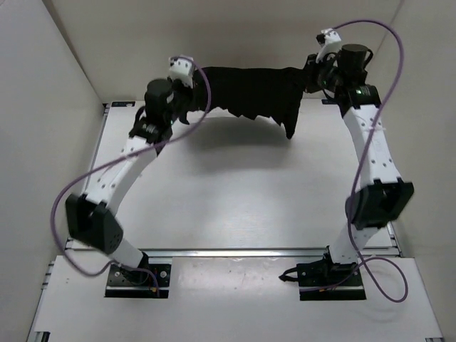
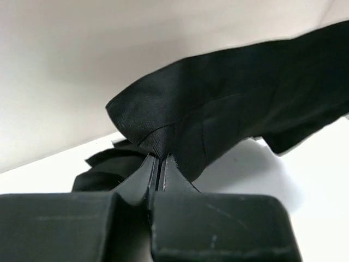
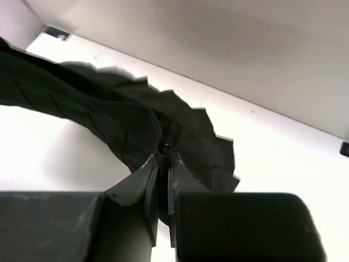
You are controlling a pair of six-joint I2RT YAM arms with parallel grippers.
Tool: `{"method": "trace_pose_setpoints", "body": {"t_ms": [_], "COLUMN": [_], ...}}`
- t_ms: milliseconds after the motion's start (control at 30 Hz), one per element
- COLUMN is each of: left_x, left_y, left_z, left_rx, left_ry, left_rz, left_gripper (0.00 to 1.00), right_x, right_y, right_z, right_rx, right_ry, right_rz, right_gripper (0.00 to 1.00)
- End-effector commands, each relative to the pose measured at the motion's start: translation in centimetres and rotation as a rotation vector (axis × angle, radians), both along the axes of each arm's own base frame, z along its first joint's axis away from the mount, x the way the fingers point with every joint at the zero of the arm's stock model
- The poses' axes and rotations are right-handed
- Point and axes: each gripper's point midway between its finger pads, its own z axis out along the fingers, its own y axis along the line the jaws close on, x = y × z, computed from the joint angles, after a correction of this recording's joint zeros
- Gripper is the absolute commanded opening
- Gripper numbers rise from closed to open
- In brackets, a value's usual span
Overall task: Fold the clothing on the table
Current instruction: Fold the skirt
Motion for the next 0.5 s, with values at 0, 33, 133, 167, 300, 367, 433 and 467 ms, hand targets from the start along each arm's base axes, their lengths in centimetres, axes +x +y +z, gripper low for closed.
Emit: {"method": "trace_pose_setpoints", "body": {"t_ms": [0, 33, 133, 167, 300, 367, 433, 467], "left_x": [-6.0, -7.9, -12.7, -14.1, -20.3, -22.0, -22.3, -22.0], "left_y": [0.7, 0.9, 1.5, 1.4, 3.3, 4.5, 5.5, 6.2], "left_z": [1.2, -0.5, -6.9, -8.8, -16.8, -18.2, -19.4, -20.1], "left_rx": [0.094, 0.094, 0.067, 0.044, -0.007, -0.064, -0.121, -0.136], "left_ry": [-0.13, -0.116, -0.013, 0.043, 0.253, 0.302, 0.35, 0.377], "left_rz": [0.037, 0.035, 0.032, 0.021, 0.015, 0.028, 0.054, 0.07], "left_gripper": [0.0, 0.0, 0.0, 0.0, 0.0, 0.0, 0.0, 0.0], "right_x": [-5.0, -5.5, -10.3, -12.9, -20.5, -22.0, -22.4, -22.4], "right_y": [-1.6, -1.6, -1.7, -1.4, 0.6, 1.2, 1.1, 1.2], "right_z": [3.9, -0.4, -9.5, -13.1, -21.9, -23.5, -24.9, -24.9], "right_rx": [-0.038, -0.04, -0.054, -0.064, -0.109, -0.095, -0.065, -0.021], "right_ry": [-0.118, -0.038, 0.115, 0.186, 0.402, 0.447, 0.486, 0.512], "right_rz": [-0.036, -0.022, 0.0, 0.018, 0.083, 0.09, 0.077, 0.073], "right_gripper": [0.0, 0.01, 0.0, 0.0, 0.0, 0.0, 0.0, 0.0]}}
